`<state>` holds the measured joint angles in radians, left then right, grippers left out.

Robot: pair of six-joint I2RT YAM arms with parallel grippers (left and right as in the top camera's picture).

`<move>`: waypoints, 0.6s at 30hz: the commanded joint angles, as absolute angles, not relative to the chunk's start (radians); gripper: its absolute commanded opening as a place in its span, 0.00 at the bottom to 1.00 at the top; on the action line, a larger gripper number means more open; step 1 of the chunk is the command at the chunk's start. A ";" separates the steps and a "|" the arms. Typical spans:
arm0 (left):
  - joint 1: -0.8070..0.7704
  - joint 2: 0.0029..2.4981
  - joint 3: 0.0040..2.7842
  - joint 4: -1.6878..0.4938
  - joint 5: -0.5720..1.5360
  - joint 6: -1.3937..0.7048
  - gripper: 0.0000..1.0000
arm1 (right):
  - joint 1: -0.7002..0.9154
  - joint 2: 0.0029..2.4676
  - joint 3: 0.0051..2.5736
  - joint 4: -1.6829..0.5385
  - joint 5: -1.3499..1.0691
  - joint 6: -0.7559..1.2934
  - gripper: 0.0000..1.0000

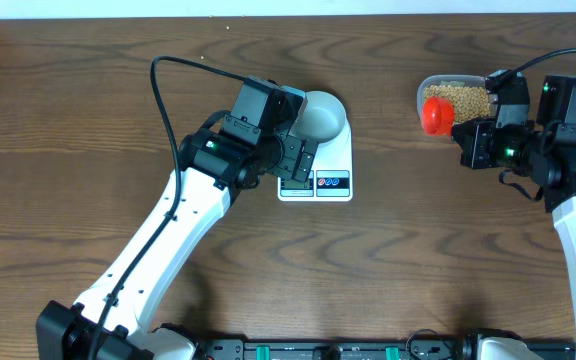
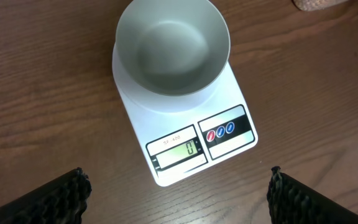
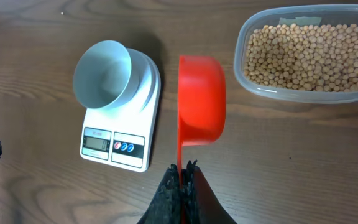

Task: Scoop item into bowl and weigh 50g on scale

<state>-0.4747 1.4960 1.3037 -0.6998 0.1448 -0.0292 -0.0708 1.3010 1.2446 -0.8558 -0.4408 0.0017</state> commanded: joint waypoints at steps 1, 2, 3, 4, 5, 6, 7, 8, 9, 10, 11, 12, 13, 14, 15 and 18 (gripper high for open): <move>-0.472 1.483 1.304 -0.703 0.146 -0.031 0.93 | -0.077 1.293 1.266 -0.860 -0.454 -0.017 0.01; -0.472 1.483 1.304 -0.703 0.146 -0.031 0.93 | -0.077 1.293 1.266 -0.857 -0.454 -0.017 0.01; -0.472 1.483 1.304 -0.703 0.146 -0.031 0.93 | -0.077 1.293 1.266 -0.852 -0.455 -0.017 0.01; -0.472 1.483 1.304 -0.703 0.146 -0.031 0.93 | -0.077 1.293 1.266 -0.848 -0.454 -0.017 0.01; -0.472 1.483 1.304 -0.703 0.146 -0.031 0.93 | -0.077 1.293 1.266 -0.843 -0.455 -0.017 0.01; -0.472 1.483 1.304 -0.703 0.146 -0.031 0.93 | -0.077 1.293 1.266 -0.841 -0.455 -0.017 0.01; -0.472 1.483 1.304 -0.703 0.146 -0.031 0.93 | -0.077 1.293 1.266 -0.839 -0.455 -0.017 0.01; -0.472 1.483 1.304 -0.703 0.146 -0.031 0.93 | -0.077 1.293 1.266 -0.840 -0.455 -0.017 0.01; -0.472 1.483 1.304 -0.703 0.146 -0.031 0.93 | -0.077 1.293 1.266 -0.842 -0.455 -0.017 0.01; -0.472 1.483 1.304 -0.703 0.146 -0.031 0.93 | -0.077 1.293 1.266 -0.844 -0.455 -0.017 0.01; -0.472 1.483 1.304 -0.703 0.146 -0.031 0.94 | -0.077 1.293 1.266 -0.846 -0.455 -0.017 0.01; -0.472 1.483 1.304 -0.703 0.146 -0.031 0.93 | -0.077 1.293 1.266 -0.847 -0.455 -0.017 0.01; -0.472 1.483 1.304 -0.703 0.146 -0.031 0.93 | -0.077 1.293 1.266 -0.847 -0.455 -0.016 0.01; -0.472 1.483 1.304 -0.703 0.146 -0.031 0.93 | -0.077 1.293 1.266 -0.846 -0.455 -0.016 0.01; -0.472 1.483 1.304 -0.703 0.146 -0.031 0.93 | -0.077 1.293 1.266 -0.845 -0.455 -0.016 0.01; -0.472 1.483 1.304 -0.703 0.146 -0.031 0.93 | -0.077 1.293 1.266 -0.847 -0.455 -0.016 0.01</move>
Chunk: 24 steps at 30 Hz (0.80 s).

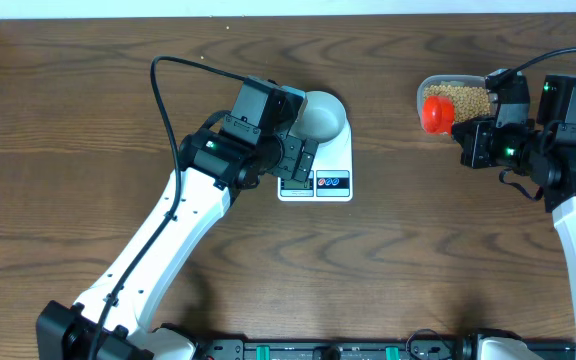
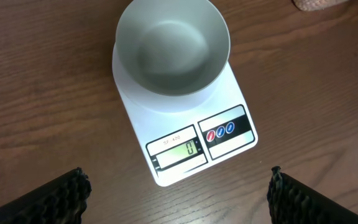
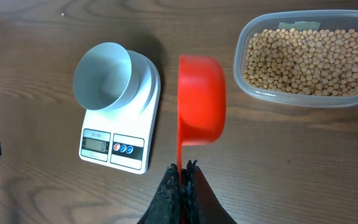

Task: Scoop item into bowl and weigh 50g on scale

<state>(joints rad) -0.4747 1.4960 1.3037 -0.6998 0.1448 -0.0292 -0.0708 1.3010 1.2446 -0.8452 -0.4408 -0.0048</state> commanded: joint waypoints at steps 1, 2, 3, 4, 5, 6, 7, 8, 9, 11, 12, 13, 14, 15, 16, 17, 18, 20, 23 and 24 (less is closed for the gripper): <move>-0.472 1.483 1.304 -0.703 0.146 -0.031 0.93 | -0.077 1.293 1.266 -0.848 -0.455 -0.016 0.01; -0.472 1.483 1.304 -0.703 0.146 -0.031 0.93 | -0.077 1.293 1.266 -0.848 -0.455 -0.016 0.01; -0.472 1.483 1.304 -0.703 0.146 -0.031 0.94 | -0.077 1.293 1.266 -0.847 -0.455 -0.016 0.01; -0.472 1.483 1.304 -0.703 0.146 -0.031 0.94 | -0.077 1.293 1.266 -0.846 -0.455 -0.016 0.01; -0.472 1.483 1.304 -0.703 0.146 -0.031 0.93 | -0.077 1.293 1.266 -0.846 -0.455 -0.016 0.01; -0.472 1.483 1.304 -0.703 0.146 -0.031 0.93 | -0.077 1.293 1.266 -0.846 -0.455 -0.016 0.01; -0.472 1.483 1.304 -0.703 0.146 -0.031 0.93 | -0.077 1.293 1.266 -0.846 -0.455 -0.016 0.01; -0.472 1.483 1.304 -0.703 0.146 -0.031 0.94 | -0.077 1.293 1.266 -0.846 -0.455 -0.016 0.01; -0.472 1.483 1.304 -0.703 0.146 -0.031 0.93 | -0.077 1.293 1.266 -0.847 -0.455 -0.016 0.01; -0.472 1.483 1.304 -0.703 0.146 -0.031 0.94 | -0.077 1.293 1.266 -0.849 -0.455 -0.016 0.01; -0.472 1.483 1.304 -0.703 0.146 -0.031 0.93 | -0.077 1.293 1.266 -0.850 -0.455 -0.016 0.01; -0.472 1.483 1.304 -0.703 0.146 -0.031 0.93 | -0.077 1.293 1.266 -0.849 -0.455 -0.016 0.01; -0.472 1.483 1.304 -0.703 0.146 -0.031 0.93 | -0.077 1.293 1.266 -0.849 -0.455 -0.016 0.01; -0.472 1.483 1.304 -0.703 0.146 -0.031 0.93 | -0.077 1.293 1.266 -0.849 -0.455 -0.016 0.01; -0.472 1.483 1.304 -0.703 0.146 -0.031 0.93 | -0.077 1.293 1.266 -0.849 -0.455 -0.016 0.01; -0.472 1.483 1.304 -0.703 0.146 -0.031 0.93 | -0.077 1.293 1.266 -0.849 -0.455 -0.016 0.01; -0.472 1.483 1.304 -0.703 0.146 -0.031 0.93 | -0.077 1.293 1.266 -0.849 -0.455 -0.016 0.01; -0.472 1.483 1.304 -0.703 0.146 -0.031 0.93 | -0.077 1.293 1.266 -0.853 -0.455 -0.016 0.01; -0.472 1.483 1.304 -0.703 0.146 -0.031 0.93 | -0.077 1.293 1.266 -0.857 -0.454 -0.017 0.01; -0.472 1.483 1.304 -0.703 0.146 -0.031 0.93 | -0.077 1.293 1.266 -0.857 -0.454 -0.017 0.01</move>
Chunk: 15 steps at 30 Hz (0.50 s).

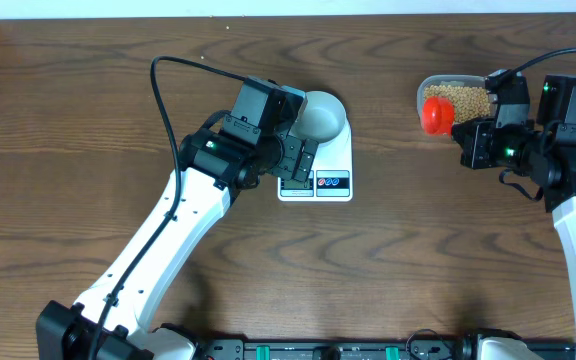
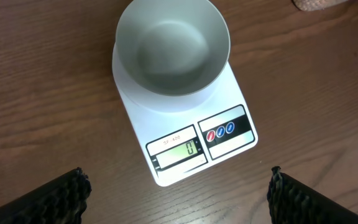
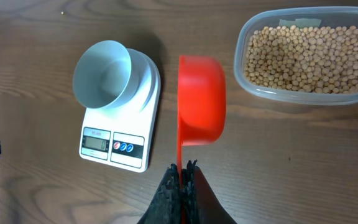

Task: Scoop item into bowl and weigh 50g on scale

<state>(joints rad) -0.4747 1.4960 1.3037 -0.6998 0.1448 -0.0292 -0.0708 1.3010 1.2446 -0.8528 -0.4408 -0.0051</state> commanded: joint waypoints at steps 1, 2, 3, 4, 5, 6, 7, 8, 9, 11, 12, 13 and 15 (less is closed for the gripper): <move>-0.472 1.483 1.304 -0.703 0.146 -0.031 0.93 | -0.077 1.293 1.266 -0.857 -0.455 -0.016 0.01; -0.472 1.483 1.304 -0.703 0.146 -0.031 0.94 | -0.077 1.293 1.266 -0.857 -0.454 -0.017 0.01; -0.472 1.483 1.304 -0.703 0.146 -0.031 0.93 | -0.077 1.293 1.266 -0.856 -0.454 -0.017 0.01; -0.472 1.483 1.304 -0.703 0.146 -0.031 0.94 | -0.077 1.293 1.266 -0.856 -0.454 -0.017 0.01; -0.472 1.483 1.304 -0.703 0.146 -0.031 0.93 | -0.077 1.293 1.266 -0.854 -0.454 -0.017 0.01; -0.472 1.483 1.304 -0.703 0.146 -0.031 0.93 | -0.077 1.293 1.266 -0.853 -0.454 -0.017 0.01; -0.472 1.483 1.304 -0.703 0.146 -0.031 0.93 | -0.077 1.293 1.266 -0.852 -0.454 -0.017 0.01; -0.472 1.483 1.304 -0.703 0.146 -0.031 0.94 | -0.077 1.293 1.266 -0.851 -0.454 -0.016 0.01; -0.472 1.483 1.304 -0.703 0.146 -0.031 0.93 | -0.077 1.294 1.266 -0.849 -0.454 -0.017 0.01; -0.472 1.483 1.304 -0.703 0.146 -0.031 0.93 | -0.077 1.294 1.266 -0.849 -0.454 -0.017 0.01; -0.472 1.483 1.304 -0.703 0.146 -0.031 0.93 | -0.077 1.294 1.266 -0.849 -0.454 -0.017 0.01; -0.472 1.483 1.304 -0.703 0.146 -0.031 0.93 | -0.077 1.294 1.266 -0.849 -0.453 -0.017 0.01; -0.472 1.483 1.304 -0.703 0.146 -0.031 0.93 | -0.077 1.294 1.266 -0.848 -0.449 -0.017 0.01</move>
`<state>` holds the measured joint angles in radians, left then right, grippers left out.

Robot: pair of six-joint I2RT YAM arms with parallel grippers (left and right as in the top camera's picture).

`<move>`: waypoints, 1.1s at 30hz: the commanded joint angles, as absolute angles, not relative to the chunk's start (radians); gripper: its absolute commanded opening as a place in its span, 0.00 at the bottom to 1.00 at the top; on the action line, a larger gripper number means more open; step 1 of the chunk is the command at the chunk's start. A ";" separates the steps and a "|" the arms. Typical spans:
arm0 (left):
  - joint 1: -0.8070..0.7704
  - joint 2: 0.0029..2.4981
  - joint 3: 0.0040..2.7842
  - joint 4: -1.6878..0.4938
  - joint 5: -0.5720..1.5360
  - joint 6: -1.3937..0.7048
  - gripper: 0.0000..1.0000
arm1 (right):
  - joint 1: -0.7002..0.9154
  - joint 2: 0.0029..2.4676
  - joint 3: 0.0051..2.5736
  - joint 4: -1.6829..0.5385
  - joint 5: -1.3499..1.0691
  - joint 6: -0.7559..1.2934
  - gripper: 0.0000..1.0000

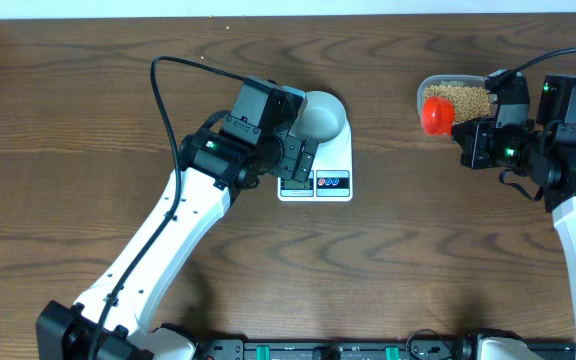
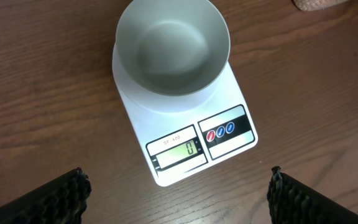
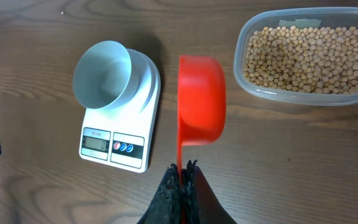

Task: Scoop item into bowl and weigh 50g on scale

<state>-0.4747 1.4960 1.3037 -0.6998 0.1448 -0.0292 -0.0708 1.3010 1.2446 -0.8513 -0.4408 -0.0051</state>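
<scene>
A white bowl [image 2: 172, 48] stands empty on the white scale [image 2: 185, 124], whose display reads 0. My left gripper [image 2: 178, 186] hovers open just in front of the scale, its fingers [image 2: 61, 198] wide apart. My right gripper [image 3: 182, 171] is shut on the handle of a red scoop [image 3: 201, 99], held on edge above the table between the scale [image 3: 120, 118] and a clear tub of beans [image 3: 303, 55]. In the overhead view the scoop [image 1: 436, 115] sits at the tub's [image 1: 458, 97] left end.
Brown wooden table [image 1: 418, 240] all around. The left arm [image 1: 183, 215] reaches diagonally from the front edge to the scale [image 1: 316, 160]. The right arm [image 1: 568, 170] stands at the table's right side.
At each earlier moment the left gripper hung open before the scale reading 0 and the right gripper held the red scoop beside the bean tub. The tub shifted only slightly in the right wrist view; otherwise nothing changed.
</scene>
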 commanded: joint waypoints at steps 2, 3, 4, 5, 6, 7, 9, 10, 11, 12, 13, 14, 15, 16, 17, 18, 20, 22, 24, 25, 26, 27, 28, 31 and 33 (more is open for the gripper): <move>-0.472 1.483 1.304 -0.703 0.146 -0.031 0.94 | -0.077 1.294 1.266 -0.842 -0.447 -0.017 0.01; -0.472 1.483 1.304 -0.703 0.146 -0.031 0.93 | -0.077 1.294 1.266 -0.839 -0.447 -0.017 0.01; -0.472 1.483 1.304 -0.703 0.146 -0.031 0.93 | -0.077 1.294 1.266 -0.834 -0.447 -0.016 0.01; -0.472 1.483 1.304 -0.703 0.146 -0.031 0.93 | -0.077 1.294 1.266 -0.831 -0.447 -0.016 0.01; -0.472 1.483 1.304 -0.703 0.146 -0.031 0.93 | -0.077 1.294 1.266 -0.830 -0.447 -0.016 0.01; -0.472 1.483 1.304 -0.703 0.146 -0.031 0.93 | -0.077 1.294 1.266 -0.830 -0.447 -0.016 0.01; -0.472 1.483 1.304 -0.703 0.146 -0.031 0.93 | -0.077 1.294 1.269 -0.831 -0.445 -0.016 0.01; -0.472 1.483 1.304 -0.703 0.146 -0.031 0.93 | -0.077 1.294 1.272 -0.834 -0.442 -0.016 0.01; -0.472 1.483 1.304 -0.703 0.146 -0.031 0.94 | -0.077 1.294 1.276 -0.838 -0.439 -0.016 0.01; -0.472 1.483 1.304 -0.703 0.146 -0.031 0.93 | -0.077 1.295 1.283 -0.845 -0.435 -0.016 0.01; -0.472 1.483 1.304 -0.703 0.146 -0.031 0.93 | -0.077 1.295 1.289 -0.849 -0.430 -0.016 0.01; -0.472 1.483 1.304 -0.703 0.146 -0.031 0.93 | -0.077 1.296 1.298 -0.852 -0.421 -0.016 0.01; -0.472 1.483 1.304 -0.703 0.146 -0.031 0.94 | -0.077 1.297 1.309 -0.855 -0.416 -0.016 0.01; -0.472 1.483 1.304 -0.703 0.146 -0.031 0.94 | -0.078 1.300 1.320 -0.856 -0.413 -0.016 0.01; -0.472 1.483 1.304 -0.703 0.146 -0.031 0.94 | -0.078 1.306 1.337 -0.861 -0.412 -0.016 0.01; -0.472 1.483 1.304 -0.703 0.146 -0.031 0.94 | -0.078 1.313 1.352 -0.866 -0.409 -0.016 0.01; -0.472 1.483 1.304 -0.703 0.146 -0.031 0.94 | -0.078 1.337 1.393 -0.890 -0.399 -0.016 0.01; -0.472 1.483 1.304 -0.703 0.146 -0.031 0.93 | -0.078 1.370 1.438 -0.923 -0.366 -0.017 0.01; -0.472 1.483 1.304 -0.703 0.146 -0.031 0.94 | -0.078 1.408 1.481 -0.961 -0.345 -0.035 0.01; -0.472 1.483 1.304 -0.703 0.146 -0.031 0.94 | -0.078 1.422 1.496 -0.973 -0.341 -0.042 0.01; -0.472 1.483 1.304 -0.703 0.146 -0.031 0.93 | -0.078 1.441 1.514 -0.987 -0.339 -0.049 0.01; -0.472 1.483 1.304 -0.703 0.146 -0.031 0.93 | -0.078 1.458 1.528 -0.997 -0.334 -0.051 0.01; -0.472 1.483 1.304 -0.703 0.146 -0.031 0.93 | -0.078 1.477 1.541 -1.001 -0.317 -0.051 0.01; -0.472 1.483 1.304 -0.703 0.146 -0.031 0.94 | -0.078 1.499 1.545 -0.995 -0.258 -0.051 0.01; -0.472 1.483 1.304 -0.703 0.146 -0.031 0.93 | -0.079 1.509 1.545 -0.995 -0.221 -0.062 0.01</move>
<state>-0.4747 1.4960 1.3037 -0.7002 0.1448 -0.0292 -0.0708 1.4998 1.5169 -0.9947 -0.3023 -0.0330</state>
